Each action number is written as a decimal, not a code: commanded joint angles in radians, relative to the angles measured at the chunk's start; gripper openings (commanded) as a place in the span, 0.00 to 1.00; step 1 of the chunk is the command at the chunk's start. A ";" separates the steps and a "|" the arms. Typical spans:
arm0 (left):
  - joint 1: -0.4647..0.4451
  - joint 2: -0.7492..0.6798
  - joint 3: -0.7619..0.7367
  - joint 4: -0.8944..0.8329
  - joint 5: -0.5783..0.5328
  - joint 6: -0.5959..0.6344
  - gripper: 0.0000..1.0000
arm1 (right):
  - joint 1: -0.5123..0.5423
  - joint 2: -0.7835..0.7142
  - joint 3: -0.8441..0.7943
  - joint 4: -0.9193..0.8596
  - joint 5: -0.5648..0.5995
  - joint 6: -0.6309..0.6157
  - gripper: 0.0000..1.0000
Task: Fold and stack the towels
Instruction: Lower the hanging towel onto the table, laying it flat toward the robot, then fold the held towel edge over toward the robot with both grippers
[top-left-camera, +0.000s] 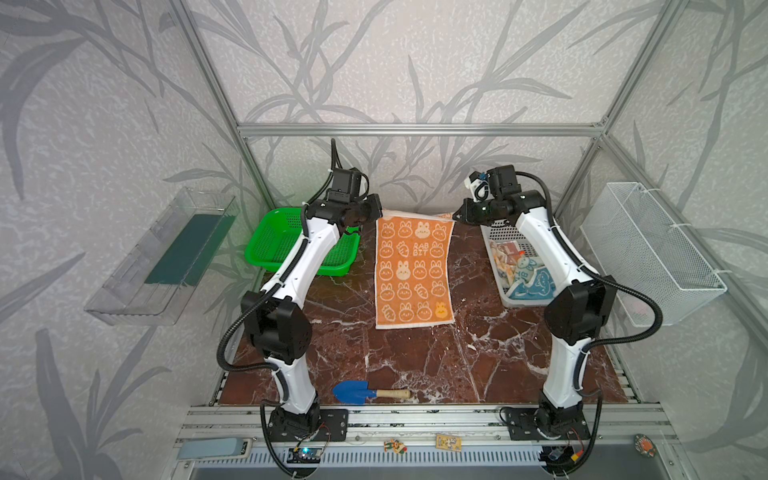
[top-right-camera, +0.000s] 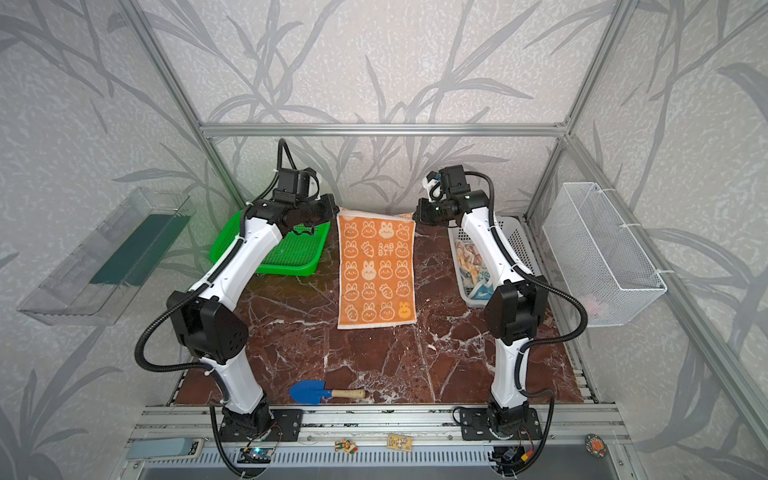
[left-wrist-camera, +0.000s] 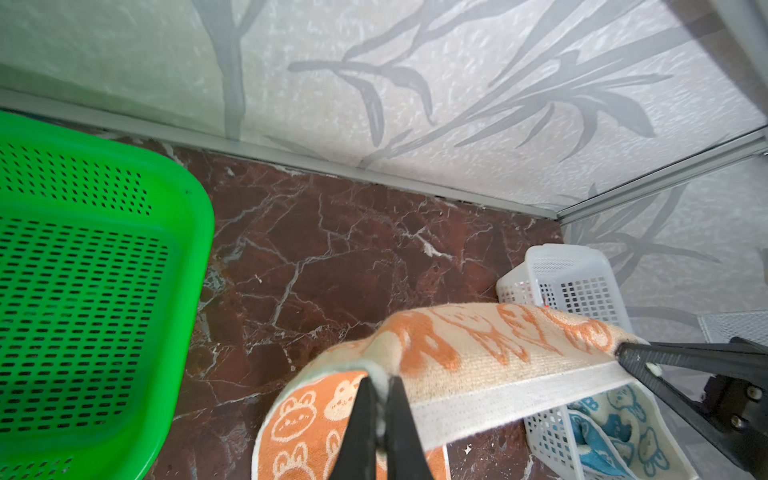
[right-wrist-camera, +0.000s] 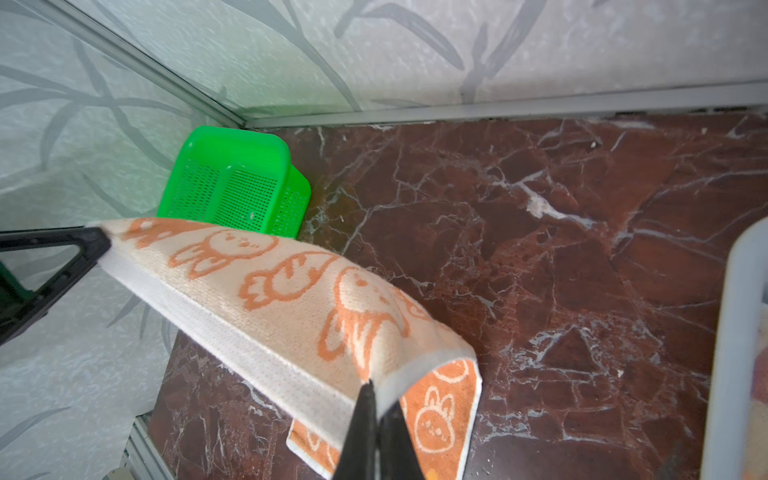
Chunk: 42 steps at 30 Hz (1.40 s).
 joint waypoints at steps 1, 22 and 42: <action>0.031 -0.028 -0.028 0.003 -0.097 0.030 0.00 | -0.030 -0.022 -0.021 -0.039 0.036 -0.004 0.00; 0.030 -0.086 -0.320 -0.002 -0.058 0.031 0.00 | -0.008 -0.070 -0.405 0.078 0.039 -0.002 0.00; -0.011 -0.355 -0.970 0.151 0.055 -0.098 0.00 | 0.145 -0.203 -0.935 0.196 0.182 -0.011 0.00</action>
